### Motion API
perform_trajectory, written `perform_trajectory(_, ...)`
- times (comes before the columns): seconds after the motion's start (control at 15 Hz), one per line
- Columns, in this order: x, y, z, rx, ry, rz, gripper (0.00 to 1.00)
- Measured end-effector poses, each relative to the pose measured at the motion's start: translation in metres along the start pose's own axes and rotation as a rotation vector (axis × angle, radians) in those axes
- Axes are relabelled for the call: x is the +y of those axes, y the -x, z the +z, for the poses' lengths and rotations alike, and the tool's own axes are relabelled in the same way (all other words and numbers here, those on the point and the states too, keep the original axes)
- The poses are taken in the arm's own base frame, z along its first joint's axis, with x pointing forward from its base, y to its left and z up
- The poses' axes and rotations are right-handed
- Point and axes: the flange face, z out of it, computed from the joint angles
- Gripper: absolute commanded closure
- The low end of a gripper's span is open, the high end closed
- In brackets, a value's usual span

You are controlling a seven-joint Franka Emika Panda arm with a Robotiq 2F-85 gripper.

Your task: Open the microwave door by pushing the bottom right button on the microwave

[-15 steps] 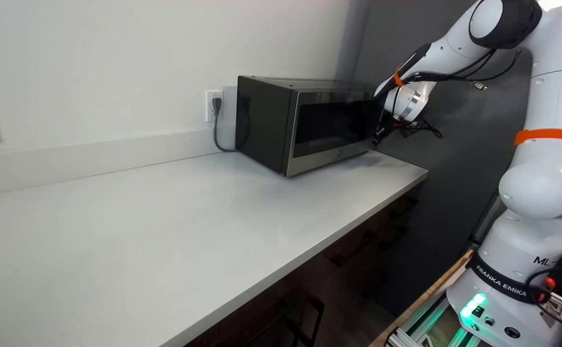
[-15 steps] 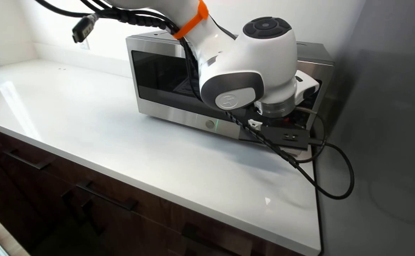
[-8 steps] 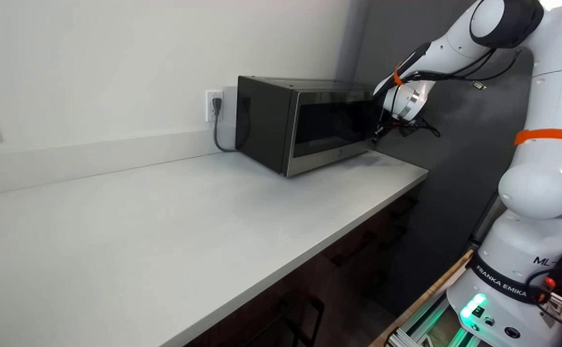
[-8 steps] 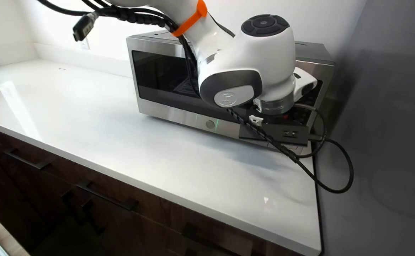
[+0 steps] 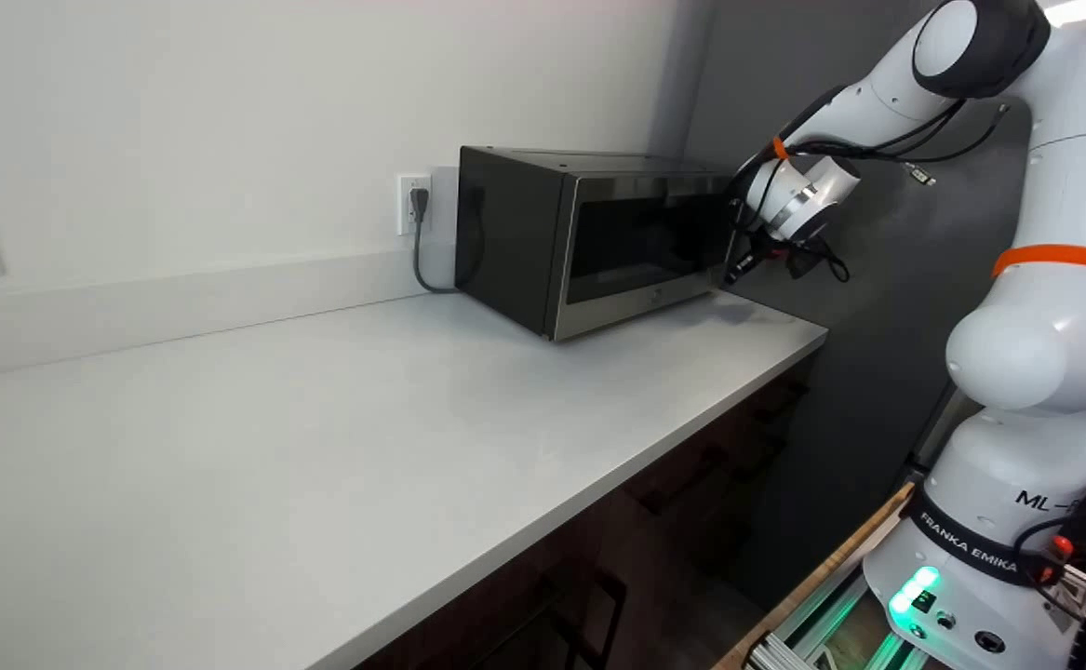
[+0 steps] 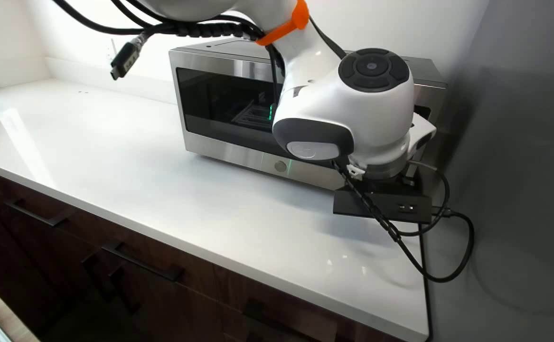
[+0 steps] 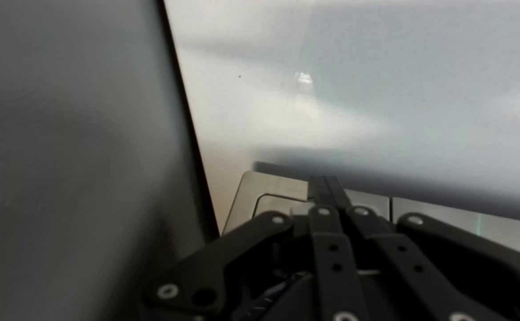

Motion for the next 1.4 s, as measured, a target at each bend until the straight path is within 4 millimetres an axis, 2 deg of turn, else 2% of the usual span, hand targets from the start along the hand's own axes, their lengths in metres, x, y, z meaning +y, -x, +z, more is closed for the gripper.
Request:
perform_trajectory(0.33,0.005,-0.01,0.007,0.11,-0.003,0.024,1.0)
perform_trajectory(0.8,0.003,-0.002,0.033,0.087,0.012,0.032,1.0)
perform_trajectory(1.4,0.003,0.007,0.036,0.141,0.016,0.062,1.0)
